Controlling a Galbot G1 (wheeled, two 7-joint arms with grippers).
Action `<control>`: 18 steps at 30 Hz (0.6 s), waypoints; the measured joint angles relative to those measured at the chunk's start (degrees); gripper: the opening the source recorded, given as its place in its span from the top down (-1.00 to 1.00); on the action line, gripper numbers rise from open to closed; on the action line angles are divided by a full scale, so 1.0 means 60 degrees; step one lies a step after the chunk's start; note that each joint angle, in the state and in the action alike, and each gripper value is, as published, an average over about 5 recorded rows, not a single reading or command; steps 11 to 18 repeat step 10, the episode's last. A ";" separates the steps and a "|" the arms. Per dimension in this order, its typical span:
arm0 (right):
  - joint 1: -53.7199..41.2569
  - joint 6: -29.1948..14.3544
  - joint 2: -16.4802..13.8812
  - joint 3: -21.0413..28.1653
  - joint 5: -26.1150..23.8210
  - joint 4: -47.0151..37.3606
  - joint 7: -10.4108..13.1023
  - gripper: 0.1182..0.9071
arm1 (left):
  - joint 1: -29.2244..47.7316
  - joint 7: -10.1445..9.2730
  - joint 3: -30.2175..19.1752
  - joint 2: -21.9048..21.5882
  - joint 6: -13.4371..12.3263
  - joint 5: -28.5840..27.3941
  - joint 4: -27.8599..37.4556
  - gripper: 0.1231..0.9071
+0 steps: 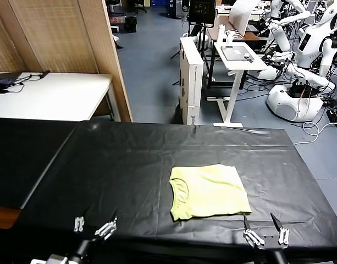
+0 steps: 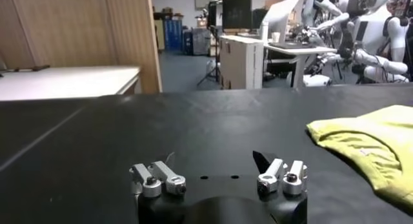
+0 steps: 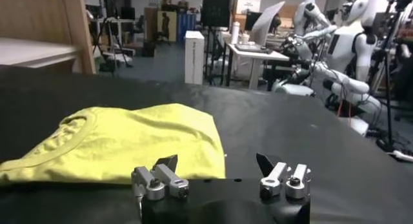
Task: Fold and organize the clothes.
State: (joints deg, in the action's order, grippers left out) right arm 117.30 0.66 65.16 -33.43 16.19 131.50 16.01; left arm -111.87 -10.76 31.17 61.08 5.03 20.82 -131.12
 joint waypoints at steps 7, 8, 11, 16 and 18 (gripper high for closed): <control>-0.0015 0.0094 0.0134 0.0171 -0.0083 0.0057 -0.0009 -1.00 | -0.0066 0.0050 0.0035 -0.0060 0.0056 0.0037 0.0016 -1.00; -0.0019 0.0094 0.0143 0.0175 -0.0087 0.0055 -0.0010 -1.00 | -0.0083 0.0059 0.0051 -0.0063 0.0057 0.0038 0.0016 -1.00; -0.0024 0.0094 0.0151 0.0177 -0.0088 0.0051 -0.0011 -1.00 | -0.0102 0.0066 0.0066 -0.0065 0.0057 0.0039 0.0018 -1.00; -0.0024 0.0094 0.0151 0.0177 -0.0088 0.0051 -0.0011 -1.00 | -0.0102 0.0066 0.0066 -0.0065 0.0057 0.0039 0.0018 -1.00; -0.0024 0.0094 0.0151 0.0177 -0.0088 0.0051 -0.0011 -1.00 | -0.0102 0.0066 0.0066 -0.0065 0.0057 0.0039 0.0018 -1.00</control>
